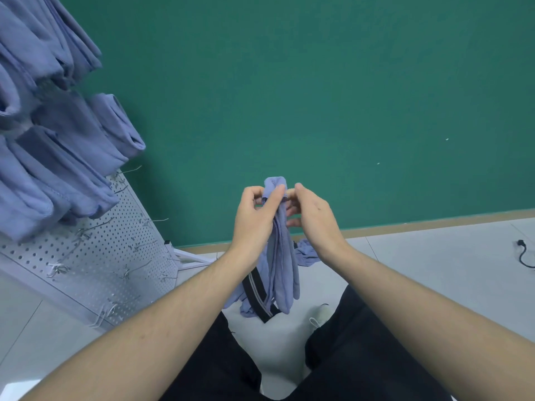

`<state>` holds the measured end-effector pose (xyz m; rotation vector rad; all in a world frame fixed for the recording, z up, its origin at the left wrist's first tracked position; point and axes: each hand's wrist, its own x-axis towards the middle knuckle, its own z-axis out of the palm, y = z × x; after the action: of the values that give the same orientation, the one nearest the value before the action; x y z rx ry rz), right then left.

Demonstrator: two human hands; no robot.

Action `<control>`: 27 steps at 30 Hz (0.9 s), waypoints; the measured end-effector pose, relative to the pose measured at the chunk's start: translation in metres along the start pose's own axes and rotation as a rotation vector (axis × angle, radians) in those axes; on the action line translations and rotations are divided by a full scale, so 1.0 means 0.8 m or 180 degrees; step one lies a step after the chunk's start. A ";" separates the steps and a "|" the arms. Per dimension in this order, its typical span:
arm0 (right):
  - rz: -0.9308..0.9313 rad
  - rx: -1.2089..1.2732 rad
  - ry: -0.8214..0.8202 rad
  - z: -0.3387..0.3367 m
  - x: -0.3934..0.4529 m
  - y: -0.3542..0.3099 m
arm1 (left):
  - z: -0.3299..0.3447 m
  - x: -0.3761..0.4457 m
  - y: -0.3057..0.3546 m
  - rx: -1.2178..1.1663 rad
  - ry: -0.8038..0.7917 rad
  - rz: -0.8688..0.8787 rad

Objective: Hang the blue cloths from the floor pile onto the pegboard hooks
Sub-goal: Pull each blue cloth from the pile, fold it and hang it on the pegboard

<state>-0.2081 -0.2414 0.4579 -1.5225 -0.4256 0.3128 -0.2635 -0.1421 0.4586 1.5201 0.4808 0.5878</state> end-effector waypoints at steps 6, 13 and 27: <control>0.0060 0.0313 -0.0489 -0.011 -0.001 0.001 | -0.015 0.001 0.003 0.0063 -0.0249 -0.0116; -0.0255 0.0024 -0.0370 -0.042 0.016 0.019 | -0.027 0.009 0.013 -0.0167 -0.0768 -0.0153; 0.0065 -0.0560 -0.0771 -0.014 0.012 0.047 | -0.013 0.010 0.030 -0.1140 -0.0303 -0.0272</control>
<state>-0.1916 -0.2460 0.4209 -1.6677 -0.6426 0.4891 -0.2654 -0.1297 0.4827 1.1747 0.3440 0.5019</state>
